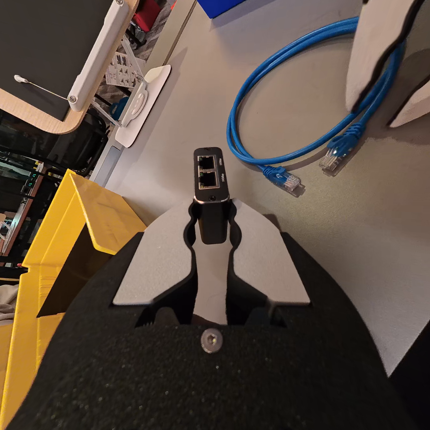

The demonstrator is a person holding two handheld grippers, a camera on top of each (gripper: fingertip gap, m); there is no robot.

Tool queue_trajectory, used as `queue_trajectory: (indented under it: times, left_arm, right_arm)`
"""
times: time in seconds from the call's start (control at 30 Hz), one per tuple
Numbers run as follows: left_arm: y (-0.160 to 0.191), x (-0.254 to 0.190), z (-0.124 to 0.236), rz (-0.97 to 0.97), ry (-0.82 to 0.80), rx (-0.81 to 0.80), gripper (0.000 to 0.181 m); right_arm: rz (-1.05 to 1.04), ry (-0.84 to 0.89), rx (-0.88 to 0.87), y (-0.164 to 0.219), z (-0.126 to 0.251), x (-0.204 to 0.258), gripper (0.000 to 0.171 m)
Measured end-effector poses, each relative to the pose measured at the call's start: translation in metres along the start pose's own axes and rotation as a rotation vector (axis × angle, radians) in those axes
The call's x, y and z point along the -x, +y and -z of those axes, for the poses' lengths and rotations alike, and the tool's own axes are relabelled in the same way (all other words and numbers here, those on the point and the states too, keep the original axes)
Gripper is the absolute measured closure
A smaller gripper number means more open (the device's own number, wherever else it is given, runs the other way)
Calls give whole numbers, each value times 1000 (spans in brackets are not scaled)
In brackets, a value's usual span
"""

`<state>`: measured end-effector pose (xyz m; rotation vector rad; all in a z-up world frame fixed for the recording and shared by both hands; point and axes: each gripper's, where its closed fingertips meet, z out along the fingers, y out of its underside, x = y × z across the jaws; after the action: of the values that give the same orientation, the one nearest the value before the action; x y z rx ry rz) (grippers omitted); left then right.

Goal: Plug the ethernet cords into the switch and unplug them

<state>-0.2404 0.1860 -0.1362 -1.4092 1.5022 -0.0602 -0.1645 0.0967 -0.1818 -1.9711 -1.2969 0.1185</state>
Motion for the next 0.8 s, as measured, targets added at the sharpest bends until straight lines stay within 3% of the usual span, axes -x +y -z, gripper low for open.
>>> queue_trajectory:
  times: [0.13,0.33,0.8]
  left_arm:
    - [1,2,1,2,-6,1,156]
    - [4,1,0,4,1,11,156]
    - [6,-4,-3,-10,24,18,157]
  right_arm:
    - [-12,-66,19,5,-1,6,158]
    - [-43,-47,22,6,6,3,155]
    - [112,102,58,25,8,-4,166]
